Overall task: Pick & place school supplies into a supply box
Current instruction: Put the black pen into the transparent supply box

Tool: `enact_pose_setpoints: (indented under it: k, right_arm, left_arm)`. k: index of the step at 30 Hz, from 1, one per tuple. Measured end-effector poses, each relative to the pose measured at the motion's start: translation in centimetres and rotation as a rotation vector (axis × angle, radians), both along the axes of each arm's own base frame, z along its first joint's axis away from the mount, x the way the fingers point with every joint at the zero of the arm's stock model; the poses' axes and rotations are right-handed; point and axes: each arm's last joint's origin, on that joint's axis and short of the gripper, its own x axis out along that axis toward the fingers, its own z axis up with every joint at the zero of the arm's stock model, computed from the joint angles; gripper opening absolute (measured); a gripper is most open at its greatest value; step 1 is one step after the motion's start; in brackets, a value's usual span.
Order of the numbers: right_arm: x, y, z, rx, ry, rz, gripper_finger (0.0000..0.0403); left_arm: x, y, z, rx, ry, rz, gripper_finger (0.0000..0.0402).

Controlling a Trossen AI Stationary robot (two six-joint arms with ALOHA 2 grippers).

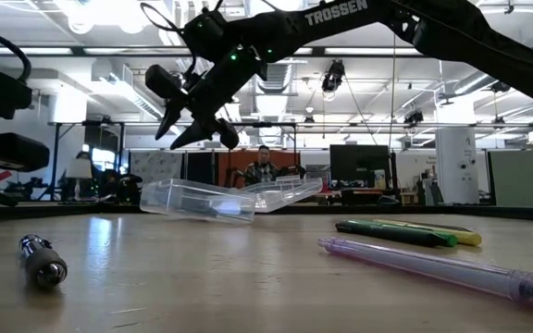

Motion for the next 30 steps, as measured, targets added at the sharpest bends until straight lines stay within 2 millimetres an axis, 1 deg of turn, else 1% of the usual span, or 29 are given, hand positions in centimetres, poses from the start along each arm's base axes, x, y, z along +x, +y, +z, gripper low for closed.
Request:
enact_pose_setpoints:
  k: [2, 6, 9, 13, 17, 21, 25, 27, 30]
  right_arm:
    - [0.0, 0.0, 0.0, 0.0, 0.0, 0.0, 0.0136]
    - [0.0, 0.0, 0.0, 0.0, 0.0, 0.0, 0.0139]
    - [0.0, 0.0, 0.0, 0.0, 0.0, 0.0, 0.0141]
    - [0.0, 0.0, 0.0, 0.0, 0.0, 0.0, 0.014]
    - [0.0, 0.0, 0.0, 0.0, 0.0, 0.0, 0.0135]
    - [0.0, 0.0, 0.0, 0.0, 0.0, 0.0, 0.0136]
    - [0.0, 0.0, 0.0, 0.001, -0.001, -0.001, 0.0139]
    - [0.0, 0.0, 0.0, 0.001, -0.001, 0.0, 0.0141]
    - [0.0, 0.0, 0.0, 0.001, 0.0, 0.0, 0.0141]
  left_arm:
    - [0.1, 0.3, 0.4, -0.016, -0.016, 0.026, 0.0014]
    - [0.5, 1.5, 1.9, -0.093, -0.062, 0.111, 0.0012]
    - [0.6, 3.2, 2.9, -0.045, -0.146, 0.227, 0.0012]
    - [0.8, 5.0, 4.6, -0.052, -0.243, 0.342, 0.0012]
    - [1.2, 6.9, 6.8, -0.031, -0.402, 0.524, 0.0012]
    - [1.8, 9.0, 8.5, 0.001, -0.532, 0.739, 0.0012]
    - [2.3, 10.8, 9.1, -0.068, -0.586, 0.868, 0.0012]
    - [2.6, 11.1, 9.3, -0.085, -0.621, 0.856, 0.0012]
    - [2.8, 11.0, 9.7, -0.012, -0.656, 0.712, 0.0012]
